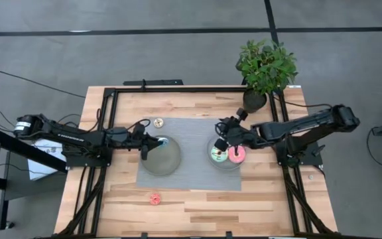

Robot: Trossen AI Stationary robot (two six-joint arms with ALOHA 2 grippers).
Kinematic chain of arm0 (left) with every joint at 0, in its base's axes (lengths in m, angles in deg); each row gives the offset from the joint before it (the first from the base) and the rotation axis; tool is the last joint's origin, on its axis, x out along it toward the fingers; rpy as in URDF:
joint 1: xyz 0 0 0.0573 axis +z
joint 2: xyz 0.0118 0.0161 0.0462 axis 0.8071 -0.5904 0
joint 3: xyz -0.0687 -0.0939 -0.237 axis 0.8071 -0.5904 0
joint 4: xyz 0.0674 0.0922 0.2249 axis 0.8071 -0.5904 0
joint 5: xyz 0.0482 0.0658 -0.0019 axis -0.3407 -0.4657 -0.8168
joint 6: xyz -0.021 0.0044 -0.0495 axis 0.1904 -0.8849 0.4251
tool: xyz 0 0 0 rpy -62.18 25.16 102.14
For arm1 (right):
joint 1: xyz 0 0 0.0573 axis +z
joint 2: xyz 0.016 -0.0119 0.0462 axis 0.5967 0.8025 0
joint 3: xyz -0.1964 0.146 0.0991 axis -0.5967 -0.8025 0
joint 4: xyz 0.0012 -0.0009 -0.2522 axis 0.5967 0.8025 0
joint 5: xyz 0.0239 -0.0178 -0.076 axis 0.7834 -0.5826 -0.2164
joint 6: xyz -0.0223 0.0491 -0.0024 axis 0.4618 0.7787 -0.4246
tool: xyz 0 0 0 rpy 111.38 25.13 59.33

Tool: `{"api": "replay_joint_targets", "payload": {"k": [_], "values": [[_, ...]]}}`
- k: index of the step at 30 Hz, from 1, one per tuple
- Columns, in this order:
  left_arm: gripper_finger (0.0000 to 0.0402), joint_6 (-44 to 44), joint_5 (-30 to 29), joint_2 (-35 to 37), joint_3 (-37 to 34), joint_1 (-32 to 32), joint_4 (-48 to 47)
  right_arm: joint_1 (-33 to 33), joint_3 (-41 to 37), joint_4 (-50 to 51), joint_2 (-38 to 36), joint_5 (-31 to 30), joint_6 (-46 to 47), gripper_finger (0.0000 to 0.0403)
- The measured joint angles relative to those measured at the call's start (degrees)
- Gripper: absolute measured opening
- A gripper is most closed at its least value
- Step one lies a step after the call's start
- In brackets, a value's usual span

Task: Pick & Place donuts
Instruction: Put the small blue donut into the green plate

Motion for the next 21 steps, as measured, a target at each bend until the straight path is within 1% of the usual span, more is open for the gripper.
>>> {"api": "replay_joint_targets", "payload": {"k": [5,12,17,21], "values": [[0.0032,3.54,-0.81,0.00,0.00,-3.56,-2.86,0.00,-3.72,-2.11,-3.06,0.04,0.39,0.0109],[0.0032,6.00,-7.83,-0.27,0.00,-9.05,-2.56,0.00,-5.25,-2.42,-4.23,0.07,1.29,0.0109],[0.0032,7.83,-10.37,-3.88,0.36,-10.99,-1.75,0.00,-5.38,-2.74,-3.88,0.09,1.30,0.0109],[0.0032,7.31,-10.30,-9.00,3.49,-11.16,-1.35,0.00,-5.41,-3.41,-3.69,0.08,1.30,0.0109]]}}
